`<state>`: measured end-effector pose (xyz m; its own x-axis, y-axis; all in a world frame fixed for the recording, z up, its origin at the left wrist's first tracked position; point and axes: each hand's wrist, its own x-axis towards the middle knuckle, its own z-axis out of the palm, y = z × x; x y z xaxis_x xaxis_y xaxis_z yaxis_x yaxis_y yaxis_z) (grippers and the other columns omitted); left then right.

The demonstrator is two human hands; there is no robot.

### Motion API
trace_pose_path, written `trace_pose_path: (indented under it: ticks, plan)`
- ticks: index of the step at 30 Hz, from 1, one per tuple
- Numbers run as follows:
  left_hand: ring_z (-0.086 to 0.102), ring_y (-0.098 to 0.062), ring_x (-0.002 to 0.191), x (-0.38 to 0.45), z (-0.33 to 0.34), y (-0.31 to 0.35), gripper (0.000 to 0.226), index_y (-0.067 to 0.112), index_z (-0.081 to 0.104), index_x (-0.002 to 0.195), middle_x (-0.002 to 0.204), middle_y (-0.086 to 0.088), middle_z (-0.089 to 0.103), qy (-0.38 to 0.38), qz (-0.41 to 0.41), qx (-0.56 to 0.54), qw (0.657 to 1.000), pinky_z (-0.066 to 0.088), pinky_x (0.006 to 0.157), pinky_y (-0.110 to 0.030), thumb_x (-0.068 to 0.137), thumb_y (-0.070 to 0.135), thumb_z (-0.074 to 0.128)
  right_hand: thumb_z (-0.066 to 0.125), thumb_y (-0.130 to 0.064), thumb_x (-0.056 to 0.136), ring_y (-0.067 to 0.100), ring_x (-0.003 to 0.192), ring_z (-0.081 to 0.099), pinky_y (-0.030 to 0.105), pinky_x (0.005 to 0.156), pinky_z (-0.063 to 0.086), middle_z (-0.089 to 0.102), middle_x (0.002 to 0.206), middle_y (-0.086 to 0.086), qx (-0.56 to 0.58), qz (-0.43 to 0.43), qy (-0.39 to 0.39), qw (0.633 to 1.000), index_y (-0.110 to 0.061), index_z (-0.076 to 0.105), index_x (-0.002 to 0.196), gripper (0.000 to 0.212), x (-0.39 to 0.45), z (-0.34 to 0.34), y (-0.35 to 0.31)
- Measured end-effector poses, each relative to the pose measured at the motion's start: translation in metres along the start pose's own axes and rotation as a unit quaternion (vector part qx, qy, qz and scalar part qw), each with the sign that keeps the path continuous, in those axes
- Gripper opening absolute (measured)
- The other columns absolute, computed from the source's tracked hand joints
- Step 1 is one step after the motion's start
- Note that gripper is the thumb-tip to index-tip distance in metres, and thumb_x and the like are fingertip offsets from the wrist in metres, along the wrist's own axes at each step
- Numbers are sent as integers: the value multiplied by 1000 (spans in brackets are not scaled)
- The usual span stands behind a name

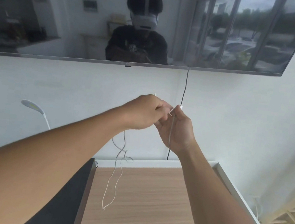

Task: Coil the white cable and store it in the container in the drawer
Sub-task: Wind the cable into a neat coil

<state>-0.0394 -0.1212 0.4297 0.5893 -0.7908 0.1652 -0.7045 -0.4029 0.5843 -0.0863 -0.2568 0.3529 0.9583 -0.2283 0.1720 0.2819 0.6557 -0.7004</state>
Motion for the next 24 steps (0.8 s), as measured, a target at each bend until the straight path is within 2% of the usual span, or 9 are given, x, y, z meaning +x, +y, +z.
trace_pose_path:
  ticks: [3, 5, 7, 9, 11, 14, 18, 21, 24]
  plan:
    - [64, -16, 79, -18, 16, 0, 33, 28, 71, 81, 78, 19, 65, 40, 4, 41, 998, 54, 77, -37, 99, 40, 47, 25, -39, 111, 25, 78, 61, 32, 70, 55, 58, 84, 11, -22, 7, 33, 999, -6, 61, 90, 53, 2, 6, -5]
    - [60, -18, 70, -28, 25, -3, 34, 27, 68, 79, 69, 13, 61, 47, -5, 35, 998, 53, 74, -41, 99, 42, 45, 32, -40, 110, 21, 70, 58, 29, 67, 52, 55, 73, 3, 0, 9, 49, 999, -11, 61, 83, 50, 3, 10, -6]
    - [56, -12, 62, -37, 35, -9, 33, 26, 68, 81, 69, 7, 61, 29, -14, -5, 999, 51, 67, -38, 100, 42, 46, 33, -38, 110, 20, 68, 58, 28, 68, 50, 60, 73, 2, 34, 0, 55, 998, -11, 61, 85, 46, 5, 14, -8]
    - [49, -3, 51, -47, 46, -16, 31, 27, 70, 84, 67, 8, 59, 6, -20, -55, 998, 44, 54, -27, 100, 40, 47, 31, -34, 111, 19, 65, 63, 26, 63, 53, 69, 77, 5, 63, -12, 62, 996, -10, 61, 90, 44, 9, 18, -10]
    - [46, 0, 46, -57, 57, -22, 31, 27, 69, 83, 62, 11, 57, -9, -23, -97, 995, 38, 49, -18, 101, 39, 47, 30, -32, 112, 19, 65, 68, 26, 60, 57, 76, 85, 8, 101, -19, 63, 993, -9, 61, 95, 42, 10, 20, -14]
    - [47, -3, 51, -66, 69, -31, 32, 27, 68, 83, 58, 15, 55, -13, -36, -143, 989, 41, 56, -22, 102, 41, 46, 32, -32, 112, 21, 69, 74, 29, 61, 61, 78, 91, 10, 154, -21, 56, 986, -9, 61, 96, 41, 10, 23, -19]
    - [43, -14, 59, -69, 74, -42, 34, 22, 66, 83, 61, 12, 52, -21, -51, -233, 971, 39, 60, -29, 105, 40, 47, 34, -33, 112, 19, 66, 75, 28, 58, 62, 78, 89, 8, 187, -6, 40, 982, -11, 63, 90, 42, 7, 30, -21]
    - [41, -9, 52, -70, 75, -47, 35, 21, 65, 81, 59, 11, 49, -26, -56, -294, 954, 36, 52, -21, 106, 37, 47, 34, -33, 112, 16, 62, 74, 27, 55, 61, 78, 84, 6, 184, 4, 27, 982, -13, 63, 86, 44, 2, 39, -24]
    - [39, -9, 48, -66, 71, -50, 34, 24, 64, 80, 62, 10, 49, -92, -94, -313, 941, 26, 40, -18, 102, 44, 49, 33, -33, 112, 14, 61, 73, 26, 56, 61, 76, 80, 3, 209, 21, -2, 978, -13, 62, 87, 43, -6, 48, -26]
